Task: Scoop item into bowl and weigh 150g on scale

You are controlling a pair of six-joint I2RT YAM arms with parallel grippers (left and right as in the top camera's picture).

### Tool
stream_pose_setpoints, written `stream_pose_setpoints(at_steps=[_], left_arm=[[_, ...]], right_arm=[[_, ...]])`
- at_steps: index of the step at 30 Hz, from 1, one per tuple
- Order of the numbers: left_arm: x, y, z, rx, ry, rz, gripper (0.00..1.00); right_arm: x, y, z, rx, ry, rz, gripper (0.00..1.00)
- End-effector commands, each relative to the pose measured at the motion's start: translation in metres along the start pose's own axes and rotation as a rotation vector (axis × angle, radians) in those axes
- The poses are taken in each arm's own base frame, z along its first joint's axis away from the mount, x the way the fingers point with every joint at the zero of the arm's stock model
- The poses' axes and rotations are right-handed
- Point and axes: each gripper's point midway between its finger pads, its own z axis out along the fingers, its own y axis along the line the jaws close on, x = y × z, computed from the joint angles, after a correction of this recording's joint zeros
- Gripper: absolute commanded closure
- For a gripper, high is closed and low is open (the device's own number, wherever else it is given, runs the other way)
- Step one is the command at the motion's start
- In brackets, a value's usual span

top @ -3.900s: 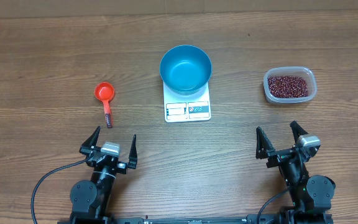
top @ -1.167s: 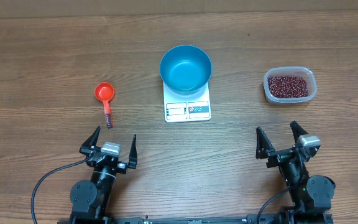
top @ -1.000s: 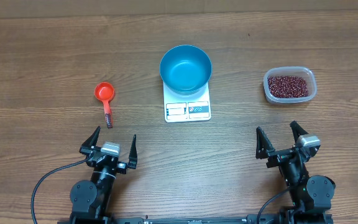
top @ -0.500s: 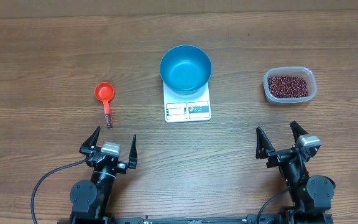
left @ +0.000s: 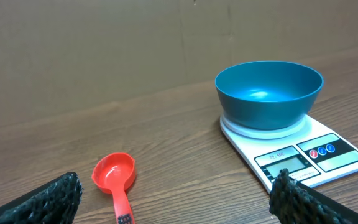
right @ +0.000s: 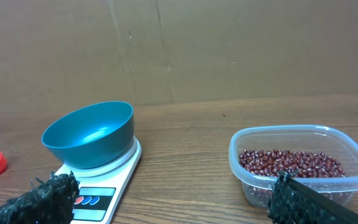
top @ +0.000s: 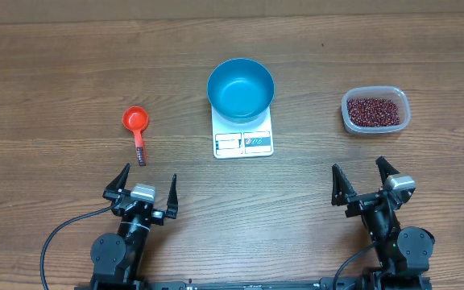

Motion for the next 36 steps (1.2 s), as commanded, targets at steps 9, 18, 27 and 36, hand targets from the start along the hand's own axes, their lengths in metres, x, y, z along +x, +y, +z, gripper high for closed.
stream_pose_setpoints(at_steps=[9, 18, 27, 36], left_arm=[[0.0011, 0.0031, -0.0002, -0.017, -0.002, 0.013, 0.00], [0.0012, 0.0030, -0.0002, -0.017, -0.002, 0.012, 0.01], [0.0000, 0.0003, -0.0002, -0.001, -0.008, 0.012, 0.00], [-0.0050, -0.0010, -0.0013, 0.010, -0.015, -0.056, 0.00]], right_arm=[[0.0000, 0.0004, -0.0001, 0.000, -0.007, -0.002, 0.00], [0.0000, 0.0004, -0.0001, 0.000, -0.007, -0.002, 0.00], [0.0000, 0.0004, -0.0001, 0.000, -0.007, -0.002, 0.00], [0.0000, 0.0004, -0.0001, 0.000, -0.007, -0.002, 0.00]])
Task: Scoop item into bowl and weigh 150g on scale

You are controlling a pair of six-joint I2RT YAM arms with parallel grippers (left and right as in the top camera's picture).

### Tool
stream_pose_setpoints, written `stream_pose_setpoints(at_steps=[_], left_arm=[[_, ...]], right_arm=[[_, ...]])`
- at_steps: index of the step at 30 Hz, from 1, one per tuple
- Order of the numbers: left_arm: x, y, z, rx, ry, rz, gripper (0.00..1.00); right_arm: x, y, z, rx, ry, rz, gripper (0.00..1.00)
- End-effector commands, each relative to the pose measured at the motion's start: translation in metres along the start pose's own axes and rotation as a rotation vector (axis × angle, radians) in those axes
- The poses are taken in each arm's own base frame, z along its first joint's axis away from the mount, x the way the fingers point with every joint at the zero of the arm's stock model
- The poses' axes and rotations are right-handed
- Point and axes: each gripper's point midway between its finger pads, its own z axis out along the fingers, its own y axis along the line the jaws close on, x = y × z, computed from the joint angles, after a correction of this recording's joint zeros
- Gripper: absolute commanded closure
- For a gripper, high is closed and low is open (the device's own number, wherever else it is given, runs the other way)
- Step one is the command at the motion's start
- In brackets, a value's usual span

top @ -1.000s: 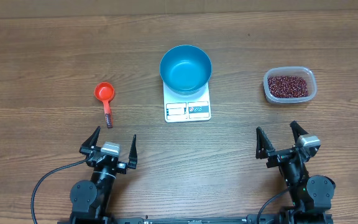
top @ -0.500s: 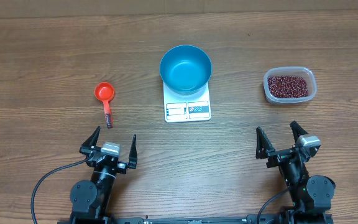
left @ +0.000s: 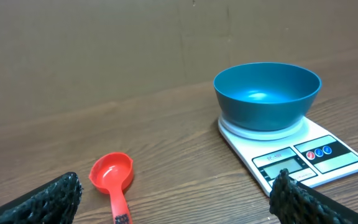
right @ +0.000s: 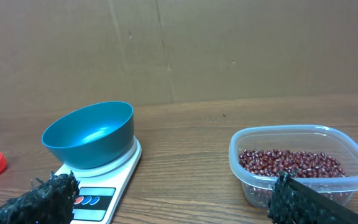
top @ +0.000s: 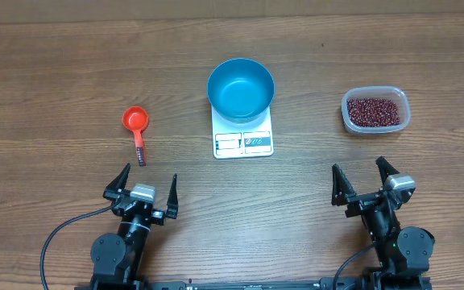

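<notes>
An empty blue bowl (top: 241, 89) stands on a white digital scale (top: 243, 142) at the middle of the table. A red measuring scoop (top: 136, 122) lies flat to the left, handle toward me. A clear plastic tub of red beans (top: 375, 111) sits at the right. My left gripper (top: 143, 187) is open near the table's front, behind the scoop (left: 112, 174). My right gripper (top: 363, 184) is open at the front right, behind the tub (right: 298, 165). Neither holds anything.
The wooden table (top: 55, 72) runs to a cardboard wall (left: 104, 43) at the back. A black cable (top: 63, 229) loops by the left arm's base.
In the left wrist view the scene has shifted slightly to the left, so that camera has turned a little. The objects and the right arm have not moved.
</notes>
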Motion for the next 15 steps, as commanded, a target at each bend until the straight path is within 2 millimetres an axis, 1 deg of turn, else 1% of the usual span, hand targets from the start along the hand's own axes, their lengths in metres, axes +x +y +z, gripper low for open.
stream_pose_setpoints(at_steps=[1, 7, 15], left_arm=[[-0.007, 0.000, -0.002, 0.005, -0.018, -0.044, 0.00], [-0.024, 0.001, -0.005, 0.007, -0.033, -0.059, 0.00], [-0.044, 0.003, -0.005, 0.018, 0.045, -0.068, 0.00]], right_arm=[[0.000, 0.000, 0.000, 0.000, -0.007, -0.003, 0.00], [0.000, 0.000, 0.000, 0.000, -0.007, -0.003, 0.00], [0.000, 0.000, 0.000, 0.000, -0.007, -0.003, 0.00]])
